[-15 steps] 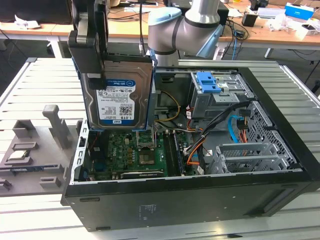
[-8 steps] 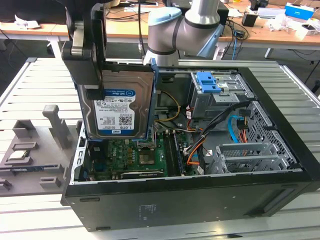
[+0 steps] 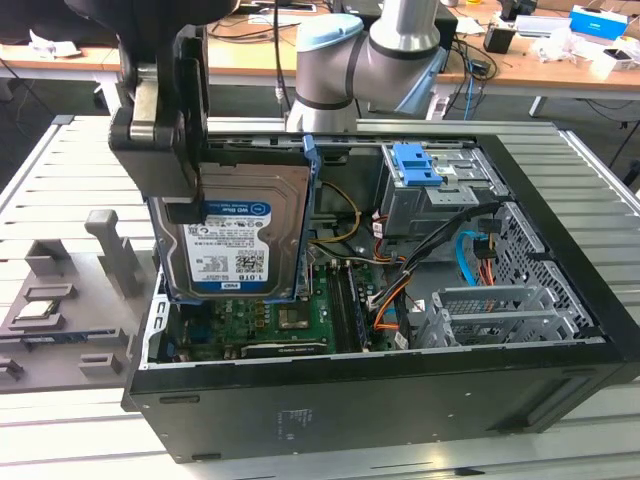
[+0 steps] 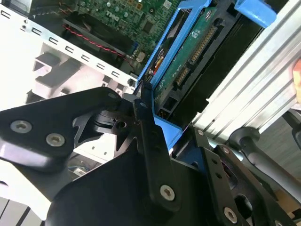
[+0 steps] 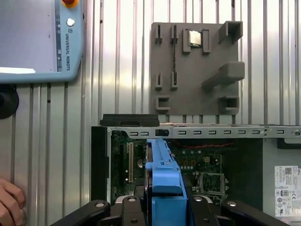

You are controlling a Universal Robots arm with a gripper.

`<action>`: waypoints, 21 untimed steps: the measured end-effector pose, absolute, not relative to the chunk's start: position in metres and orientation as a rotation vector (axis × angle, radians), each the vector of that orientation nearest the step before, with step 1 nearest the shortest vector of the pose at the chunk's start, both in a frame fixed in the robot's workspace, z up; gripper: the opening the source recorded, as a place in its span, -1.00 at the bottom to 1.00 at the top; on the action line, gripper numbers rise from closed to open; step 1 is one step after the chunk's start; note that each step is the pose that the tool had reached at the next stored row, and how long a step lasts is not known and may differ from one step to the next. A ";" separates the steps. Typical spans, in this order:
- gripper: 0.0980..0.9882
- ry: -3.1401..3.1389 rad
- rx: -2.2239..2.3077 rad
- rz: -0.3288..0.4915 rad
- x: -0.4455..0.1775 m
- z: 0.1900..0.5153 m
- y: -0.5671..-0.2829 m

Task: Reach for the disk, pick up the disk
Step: 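Pick up the disk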

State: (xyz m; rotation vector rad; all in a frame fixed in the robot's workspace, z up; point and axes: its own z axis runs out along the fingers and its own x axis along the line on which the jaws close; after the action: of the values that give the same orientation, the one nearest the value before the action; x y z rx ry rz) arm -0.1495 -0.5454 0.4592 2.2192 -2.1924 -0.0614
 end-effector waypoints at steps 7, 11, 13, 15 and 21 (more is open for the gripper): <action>-0.39 -2.192 2.219 -0.061 -0.149 0.459 -0.554; -0.39 -2.192 2.219 -0.061 -0.147 0.459 -0.554; -0.39 -2.193 2.219 -0.062 -0.137 0.459 -0.554; -0.39 -2.192 2.219 -0.061 -0.122 0.459 -0.554; -0.39 -2.192 2.219 -0.061 -0.090 0.459 -0.554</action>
State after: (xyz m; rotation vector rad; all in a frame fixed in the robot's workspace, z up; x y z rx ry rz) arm -0.0900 -0.5544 0.4591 2.2192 -2.1925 -0.0615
